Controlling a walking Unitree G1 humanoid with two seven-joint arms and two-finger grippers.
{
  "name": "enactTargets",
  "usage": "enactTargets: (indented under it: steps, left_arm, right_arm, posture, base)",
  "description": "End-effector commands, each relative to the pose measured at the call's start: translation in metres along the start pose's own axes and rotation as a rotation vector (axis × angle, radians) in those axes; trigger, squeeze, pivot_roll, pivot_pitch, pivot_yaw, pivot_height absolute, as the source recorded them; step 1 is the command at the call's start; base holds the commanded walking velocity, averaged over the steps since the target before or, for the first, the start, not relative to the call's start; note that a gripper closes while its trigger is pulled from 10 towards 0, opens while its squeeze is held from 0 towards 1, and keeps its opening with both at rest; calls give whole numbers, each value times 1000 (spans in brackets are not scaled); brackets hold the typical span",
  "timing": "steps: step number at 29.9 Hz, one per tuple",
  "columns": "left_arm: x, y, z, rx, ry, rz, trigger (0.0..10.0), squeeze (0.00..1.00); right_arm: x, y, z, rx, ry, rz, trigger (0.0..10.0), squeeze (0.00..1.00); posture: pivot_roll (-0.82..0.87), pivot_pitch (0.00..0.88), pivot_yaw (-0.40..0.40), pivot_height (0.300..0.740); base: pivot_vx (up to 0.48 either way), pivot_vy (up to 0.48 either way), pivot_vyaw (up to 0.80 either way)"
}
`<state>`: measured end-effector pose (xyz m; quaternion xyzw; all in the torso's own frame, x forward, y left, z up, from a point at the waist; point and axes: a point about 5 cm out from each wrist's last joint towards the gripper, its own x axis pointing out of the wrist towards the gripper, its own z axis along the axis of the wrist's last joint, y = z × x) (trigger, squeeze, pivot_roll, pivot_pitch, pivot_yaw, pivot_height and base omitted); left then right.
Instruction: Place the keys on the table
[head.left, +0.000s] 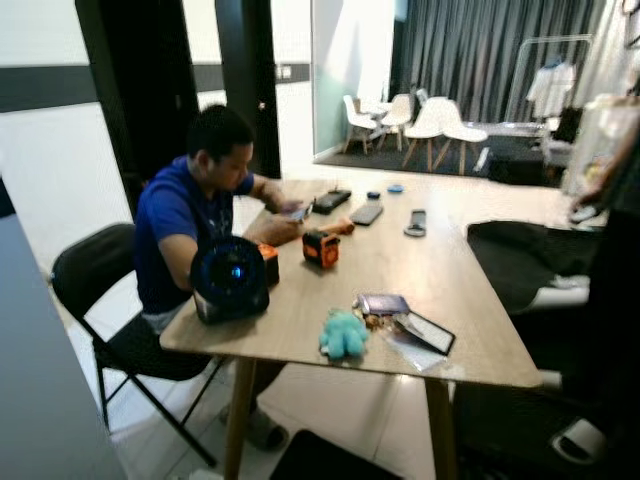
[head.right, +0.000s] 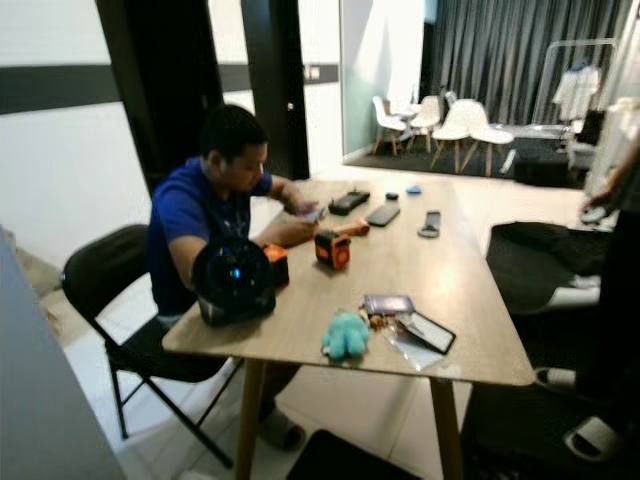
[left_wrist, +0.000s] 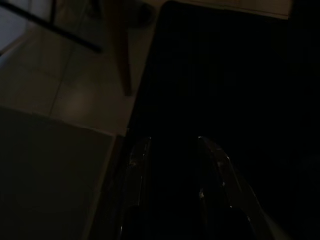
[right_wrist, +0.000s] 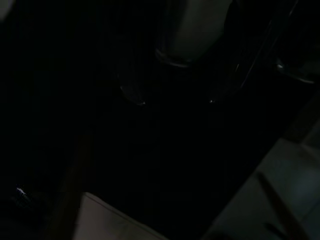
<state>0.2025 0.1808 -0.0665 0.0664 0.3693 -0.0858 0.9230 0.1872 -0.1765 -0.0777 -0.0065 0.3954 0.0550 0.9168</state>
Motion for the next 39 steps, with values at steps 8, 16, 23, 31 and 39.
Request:
enactTargets:
  steps: [8,16,23,31,39]
  left_arm:
    - [0,2,2,5,-5,5,10000,0]
    - [0,4,3,8,-21,15,10000,0]
    - [0,5,6,17,-36,12,10000,0]
    - [0,4,11,-26,-83,22,10000,0]
    - [2,0,11,8,-50,37,10000,0]
  right_arm:
    - [0,4,-2,5,7,11,10000,0]
    - [0,5,-3,8,7,9,10000,0]
    - [0,5,-4,12,6,7,10000,0]
    - [-1,4,-4,16,-2,5,10000,0]
    - [-1,2,-3,51,-11,-39,10000,0]
  posture:
    - [61,8,22,740]
    - [63,10,23,740]
    - [64,11,27,740]
    - [61,12,27,740]
    - [53,12,29,740]
  base:
    - [-226,0,0]
    - [0,0,0]
    - [0,0,0]
    - [0,0,0]
    - [0,0,0]
